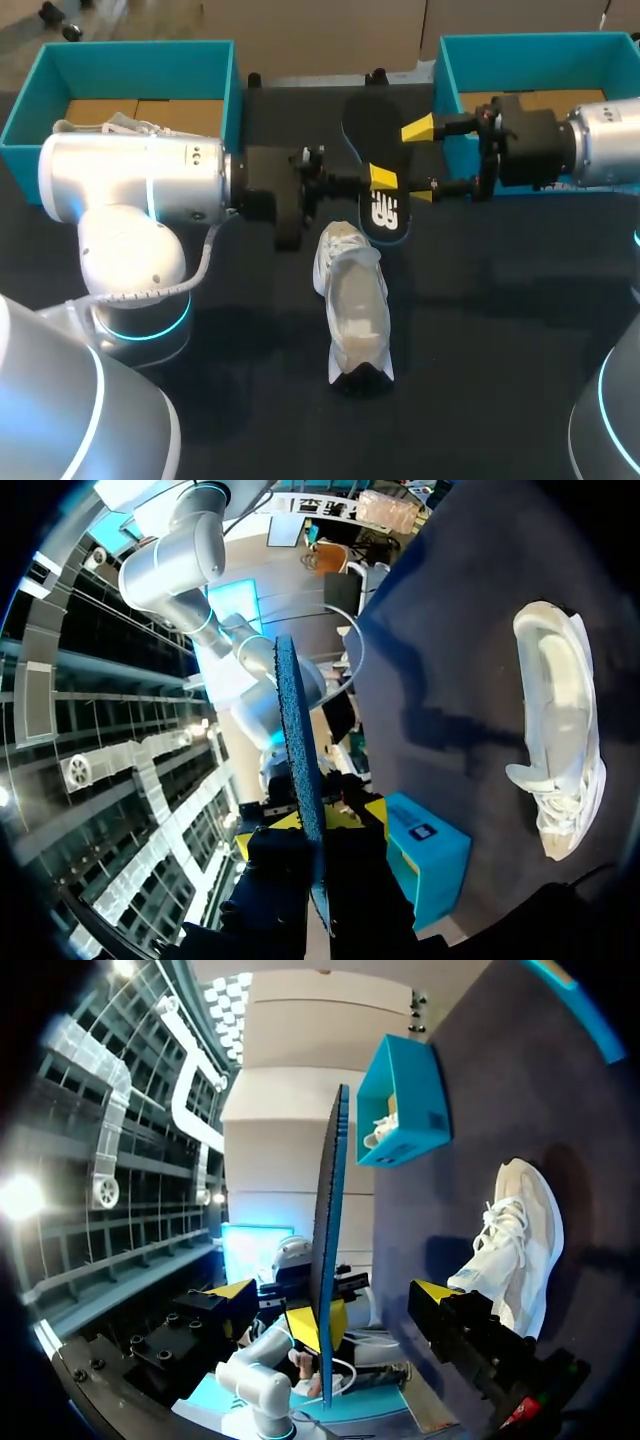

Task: Take the shoe out of the shoebox, open the shoe tongue, remove and reinsert the insole, then place the shoe into the shoebox

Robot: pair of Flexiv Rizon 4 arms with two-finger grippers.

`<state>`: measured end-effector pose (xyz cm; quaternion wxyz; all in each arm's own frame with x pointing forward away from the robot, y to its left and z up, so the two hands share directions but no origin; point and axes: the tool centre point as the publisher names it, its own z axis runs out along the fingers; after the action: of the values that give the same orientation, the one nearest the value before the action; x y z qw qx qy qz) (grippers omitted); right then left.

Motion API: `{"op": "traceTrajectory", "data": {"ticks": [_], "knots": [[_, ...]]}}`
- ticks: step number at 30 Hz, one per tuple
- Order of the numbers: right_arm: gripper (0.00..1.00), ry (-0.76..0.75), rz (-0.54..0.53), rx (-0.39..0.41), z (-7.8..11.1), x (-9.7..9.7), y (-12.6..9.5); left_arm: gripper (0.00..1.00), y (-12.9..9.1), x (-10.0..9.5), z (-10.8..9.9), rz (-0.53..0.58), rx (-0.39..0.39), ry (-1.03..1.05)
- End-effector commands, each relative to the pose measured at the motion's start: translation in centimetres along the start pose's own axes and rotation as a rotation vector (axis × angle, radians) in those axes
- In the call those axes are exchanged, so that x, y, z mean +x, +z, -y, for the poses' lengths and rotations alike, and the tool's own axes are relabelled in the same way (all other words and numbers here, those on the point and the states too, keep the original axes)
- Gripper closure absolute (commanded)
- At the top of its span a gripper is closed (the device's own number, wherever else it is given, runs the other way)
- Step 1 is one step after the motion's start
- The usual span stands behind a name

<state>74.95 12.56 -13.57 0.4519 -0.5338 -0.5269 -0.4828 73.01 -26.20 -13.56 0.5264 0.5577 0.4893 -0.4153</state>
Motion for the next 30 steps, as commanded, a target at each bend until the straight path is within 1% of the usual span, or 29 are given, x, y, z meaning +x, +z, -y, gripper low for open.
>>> {"op": "traceTrajectory", "data": {"ticks": [1,13,15,18,19,21,30], "knots": [[0.0,0.002,0.009,0.012,-0.4,-0.2,0.4,1.0,0.4,0.3,0.3,-0.001,-0.02,-0.006],[0.0,0.003,0.041,0.022,-0.8,-0.1,0.7,1.0,0.3,0.4,0.3,-0.002,-0.022,-0.008],[0.15,0.002,0.045,0.025,-0.8,0.0,0.8,1.0,0.3,0.4,0.3,-0.002,-0.022,-0.008],[0.25,0.006,0.056,0.028,-0.7,0.0,0.8,1.0,0.3,0.4,0.3,-0.002,-0.022,-0.008],[0.42,0.006,0.057,0.028,-0.7,0.0,0.8,1.0,0.3,0.4,0.3,-0.002,-0.022,-0.008],[0.51,0.009,0.058,0.029,-0.6,0.0,0.9,1.0,0.3,0.4,0.3,-0.002,-0.022,-0.008],[0.56,0.029,0.033,0.028,-0.6,-0.4,1.5,1.0,0.3,0.4,0.3,-0.002,-0.022,-0.008]]}}
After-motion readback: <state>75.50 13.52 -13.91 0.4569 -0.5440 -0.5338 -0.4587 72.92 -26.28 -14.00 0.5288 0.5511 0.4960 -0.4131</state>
